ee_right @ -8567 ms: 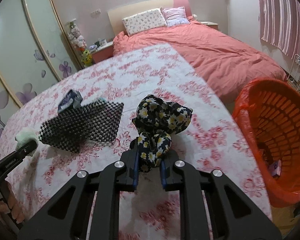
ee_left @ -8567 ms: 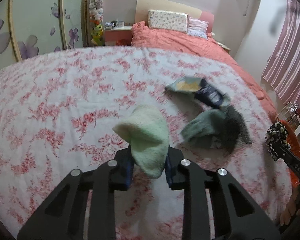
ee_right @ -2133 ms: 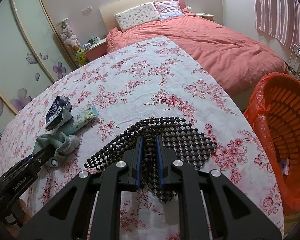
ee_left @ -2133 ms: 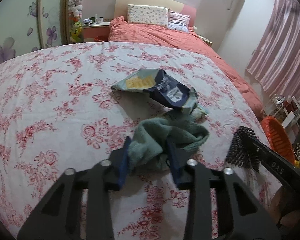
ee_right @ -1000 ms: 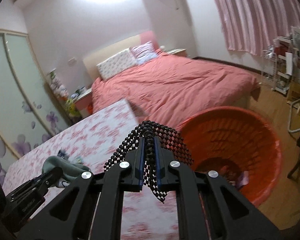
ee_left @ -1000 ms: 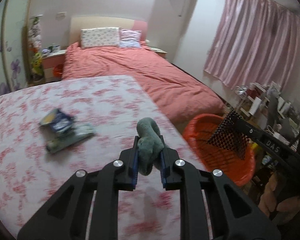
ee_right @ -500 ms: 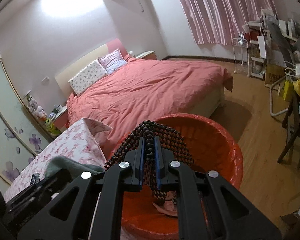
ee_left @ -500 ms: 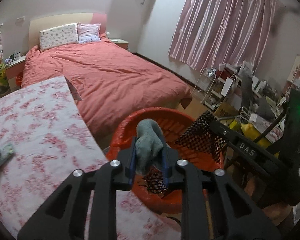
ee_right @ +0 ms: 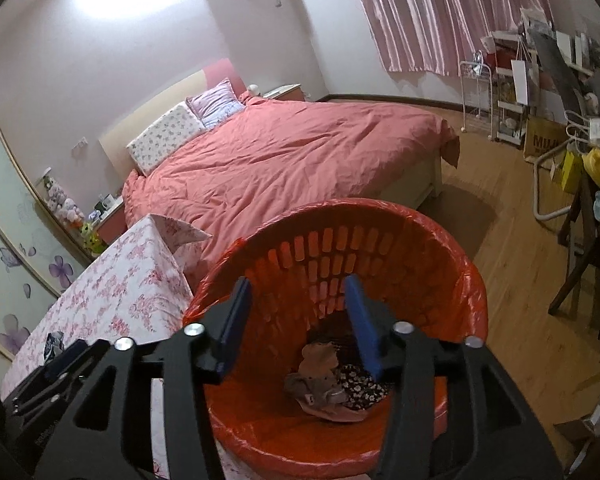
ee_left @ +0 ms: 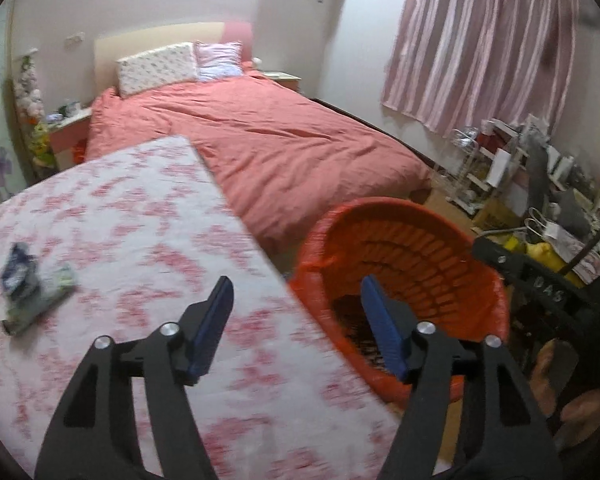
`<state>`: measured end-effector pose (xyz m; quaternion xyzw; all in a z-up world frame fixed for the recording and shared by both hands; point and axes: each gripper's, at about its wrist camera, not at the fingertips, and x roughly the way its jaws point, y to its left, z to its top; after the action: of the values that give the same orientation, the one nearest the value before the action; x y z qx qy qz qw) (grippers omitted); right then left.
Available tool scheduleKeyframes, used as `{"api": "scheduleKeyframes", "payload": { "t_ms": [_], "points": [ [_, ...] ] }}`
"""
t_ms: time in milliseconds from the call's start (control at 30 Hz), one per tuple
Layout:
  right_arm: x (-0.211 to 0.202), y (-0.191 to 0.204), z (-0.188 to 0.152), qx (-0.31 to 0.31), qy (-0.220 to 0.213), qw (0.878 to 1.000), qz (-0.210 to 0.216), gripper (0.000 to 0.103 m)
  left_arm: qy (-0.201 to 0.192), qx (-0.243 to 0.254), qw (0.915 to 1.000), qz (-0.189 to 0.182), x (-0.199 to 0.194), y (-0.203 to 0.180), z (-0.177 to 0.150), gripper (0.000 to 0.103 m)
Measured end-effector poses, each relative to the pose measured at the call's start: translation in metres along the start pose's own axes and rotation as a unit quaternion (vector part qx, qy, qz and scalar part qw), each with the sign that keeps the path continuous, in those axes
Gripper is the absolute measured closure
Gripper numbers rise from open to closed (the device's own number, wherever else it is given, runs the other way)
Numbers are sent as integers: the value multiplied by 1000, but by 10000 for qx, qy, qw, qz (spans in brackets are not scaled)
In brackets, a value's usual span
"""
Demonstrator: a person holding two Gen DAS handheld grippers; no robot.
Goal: Collect trash
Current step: 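Move both open grippers back toward the snack bag on the bed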
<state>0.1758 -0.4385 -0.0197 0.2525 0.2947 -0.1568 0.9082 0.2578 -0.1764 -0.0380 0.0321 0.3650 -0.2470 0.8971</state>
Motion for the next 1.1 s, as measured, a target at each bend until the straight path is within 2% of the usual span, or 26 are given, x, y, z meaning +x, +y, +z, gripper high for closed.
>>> {"api": "scheduleKeyframes", "payload": {
  "t_ms": [267,400,433,600,867,1100],
  "points": [
    [-1,39,-15,-480,172,9986,148,46,-81,-462,9953,851,-25,83,-12,25],
    [0,60,-26,-743,293,9965,260,46,-74,-938,9858,1390,-33,135,-18,21],
    [2,66,-29,-827,336,9956,295,46,-68,-1158,9809,1564,-35,155,-19,21],
    [8,90,-44,-1117,551,9913,431,46,42,-1780,9674,1799,-34,207,-20,21],
    [12,113,-55,-1349,688,9872,504,46,198,-1772,9616,2087,-25,236,-23,29],
    [14,126,-63,-1420,769,9851,592,46,227,-1872,9460,2638,-43,281,-32,31]
  ]
}}
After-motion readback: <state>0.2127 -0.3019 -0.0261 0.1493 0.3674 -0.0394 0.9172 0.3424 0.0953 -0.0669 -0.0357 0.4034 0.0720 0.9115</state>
